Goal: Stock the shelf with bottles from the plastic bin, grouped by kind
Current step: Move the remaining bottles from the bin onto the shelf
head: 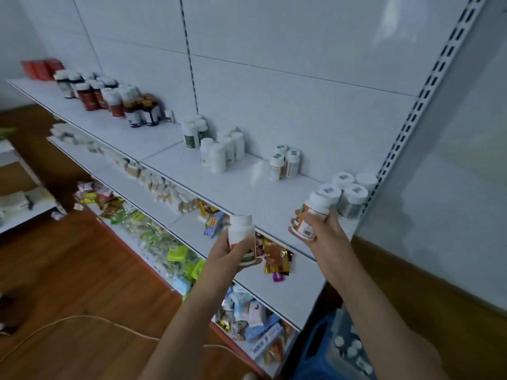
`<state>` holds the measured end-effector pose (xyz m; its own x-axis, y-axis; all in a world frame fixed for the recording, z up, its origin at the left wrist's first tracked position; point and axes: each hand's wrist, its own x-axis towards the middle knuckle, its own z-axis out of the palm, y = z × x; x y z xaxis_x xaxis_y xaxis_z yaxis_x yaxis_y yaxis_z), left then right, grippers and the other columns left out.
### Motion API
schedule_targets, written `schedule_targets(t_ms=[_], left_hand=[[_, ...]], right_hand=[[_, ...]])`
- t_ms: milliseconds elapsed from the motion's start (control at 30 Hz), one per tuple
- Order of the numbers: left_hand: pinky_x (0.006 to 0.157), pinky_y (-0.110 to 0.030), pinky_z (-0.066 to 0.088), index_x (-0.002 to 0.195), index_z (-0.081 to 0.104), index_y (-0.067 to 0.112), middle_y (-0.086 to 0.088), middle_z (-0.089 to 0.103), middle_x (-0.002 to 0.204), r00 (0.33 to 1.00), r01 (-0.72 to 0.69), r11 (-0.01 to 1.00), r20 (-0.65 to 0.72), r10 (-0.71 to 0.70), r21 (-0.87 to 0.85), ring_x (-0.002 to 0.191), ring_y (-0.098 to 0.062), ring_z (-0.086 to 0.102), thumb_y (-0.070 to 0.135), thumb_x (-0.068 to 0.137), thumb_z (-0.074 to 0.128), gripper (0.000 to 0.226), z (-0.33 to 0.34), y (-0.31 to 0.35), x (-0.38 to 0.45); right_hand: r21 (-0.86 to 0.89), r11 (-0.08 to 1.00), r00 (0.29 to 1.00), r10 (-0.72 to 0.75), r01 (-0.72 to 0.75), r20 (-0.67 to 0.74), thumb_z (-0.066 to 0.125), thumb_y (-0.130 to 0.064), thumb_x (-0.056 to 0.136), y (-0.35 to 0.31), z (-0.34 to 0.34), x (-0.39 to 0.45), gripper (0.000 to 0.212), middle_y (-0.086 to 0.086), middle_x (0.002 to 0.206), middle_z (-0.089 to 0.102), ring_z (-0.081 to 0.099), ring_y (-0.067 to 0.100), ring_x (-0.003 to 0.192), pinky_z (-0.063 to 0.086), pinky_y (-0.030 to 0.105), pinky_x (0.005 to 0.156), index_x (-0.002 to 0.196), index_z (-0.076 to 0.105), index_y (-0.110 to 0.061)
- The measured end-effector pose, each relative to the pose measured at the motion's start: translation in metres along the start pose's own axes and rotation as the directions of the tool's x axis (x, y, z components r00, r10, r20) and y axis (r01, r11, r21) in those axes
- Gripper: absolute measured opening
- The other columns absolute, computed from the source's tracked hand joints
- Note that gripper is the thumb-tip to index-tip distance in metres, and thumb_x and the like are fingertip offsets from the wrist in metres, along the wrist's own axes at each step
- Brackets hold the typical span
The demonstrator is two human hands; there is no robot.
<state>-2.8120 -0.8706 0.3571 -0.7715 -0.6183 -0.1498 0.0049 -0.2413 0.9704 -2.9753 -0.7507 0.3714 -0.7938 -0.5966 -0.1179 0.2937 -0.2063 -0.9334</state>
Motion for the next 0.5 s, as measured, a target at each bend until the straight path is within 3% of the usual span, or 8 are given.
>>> schedule_targets(t_ms=[133,233,333,500], left_hand=[[0.095,-0.049,0.054,0.112,0.063,0.029,-0.006,0.07,0.098,1.0,-0.01,0.989,-0.022,0.013,0.15,0.095,-0.026,0.07,0.036,0.087,0.073,0.028,-0.025,0.009,0.044],[0.092,-0.052,0.055,0.109,0.061,0.026,-0.009,0.068,0.095,0.999,-0.012,0.972,-0.036,0.021,0.237,0.093,-0.029,0.069,0.037,0.08,0.077,0.035,-0.04,0.017,0.086],[0.085,-0.043,0.058,0.108,0.058,0.02,-0.014,0.067,0.093,1.0,0.002,0.951,-0.009,0.001,0.308,0.082,-0.023,0.069,0.03,0.082,0.077,0.034,-0.052,0.023,0.133],[0.074,-0.026,0.058,0.11,0.056,0.018,-0.018,0.066,0.097,1.0,-0.012,0.915,0.014,0.007,0.403,0.078,-0.022,0.068,0.018,0.089,0.071,0.026,-0.062,0.03,0.202]], right_hand=[[-0.264,0.96,0.993,-0.108,0.091,-0.049,0.067,-0.021,0.092,0.018,0.021,0.043,0.033,0.0,0.111,0.066,0.065,0.015,0.104,0.051,0.026,0.085,0.123,0.053,-0.025],[-0.407,0.903,0.977,-0.192,0.138,-0.096,0.066,-0.023,0.092,0.033,0.036,0.082,0.037,-0.007,0.104,0.062,0.06,0.004,0.09,0.045,0.017,0.071,0.124,0.049,-0.02],[-0.488,0.863,0.949,-0.253,0.133,-0.188,0.07,-0.026,0.089,0.049,0.046,0.125,0.034,-0.007,0.104,0.064,0.062,0.008,0.092,0.045,0.022,0.074,0.117,0.05,-0.027],[-0.65,0.751,0.819,-0.442,0.114,-0.366,0.075,-0.026,0.085,0.052,0.048,0.182,0.041,0.0,0.102,0.058,0.056,0.016,0.091,0.039,0.025,0.076,0.12,0.057,-0.014]])
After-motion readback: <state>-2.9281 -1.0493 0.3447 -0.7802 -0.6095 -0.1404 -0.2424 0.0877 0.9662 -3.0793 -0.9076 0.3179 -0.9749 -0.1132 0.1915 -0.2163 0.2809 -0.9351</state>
